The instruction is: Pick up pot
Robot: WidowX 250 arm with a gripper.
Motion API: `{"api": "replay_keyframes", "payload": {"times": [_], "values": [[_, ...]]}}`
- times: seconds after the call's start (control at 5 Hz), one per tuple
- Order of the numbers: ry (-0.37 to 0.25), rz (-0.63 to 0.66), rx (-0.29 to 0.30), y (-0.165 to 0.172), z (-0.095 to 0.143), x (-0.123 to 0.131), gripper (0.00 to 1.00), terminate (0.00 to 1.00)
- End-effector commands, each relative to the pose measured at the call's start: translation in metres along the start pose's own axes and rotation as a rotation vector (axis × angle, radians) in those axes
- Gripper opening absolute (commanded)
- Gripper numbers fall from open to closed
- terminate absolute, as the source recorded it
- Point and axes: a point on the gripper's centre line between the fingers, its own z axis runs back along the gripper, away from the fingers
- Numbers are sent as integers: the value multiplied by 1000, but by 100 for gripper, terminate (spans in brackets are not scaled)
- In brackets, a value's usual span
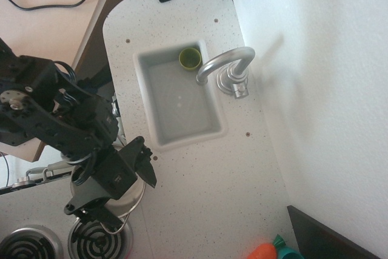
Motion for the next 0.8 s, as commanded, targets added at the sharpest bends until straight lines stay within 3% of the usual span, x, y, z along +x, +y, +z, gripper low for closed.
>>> {"api": "replay_keyframes", "payload": {"times": [0.0,0.2,0.4,0.6], "values": [[0,0,0,0,0,0,100,0],[49,-25,19,1,0,-9,100,0],[100,-53,-1,9,2,-15,100,0],[29,-61,-148,24,9,-23,100,0]]}}
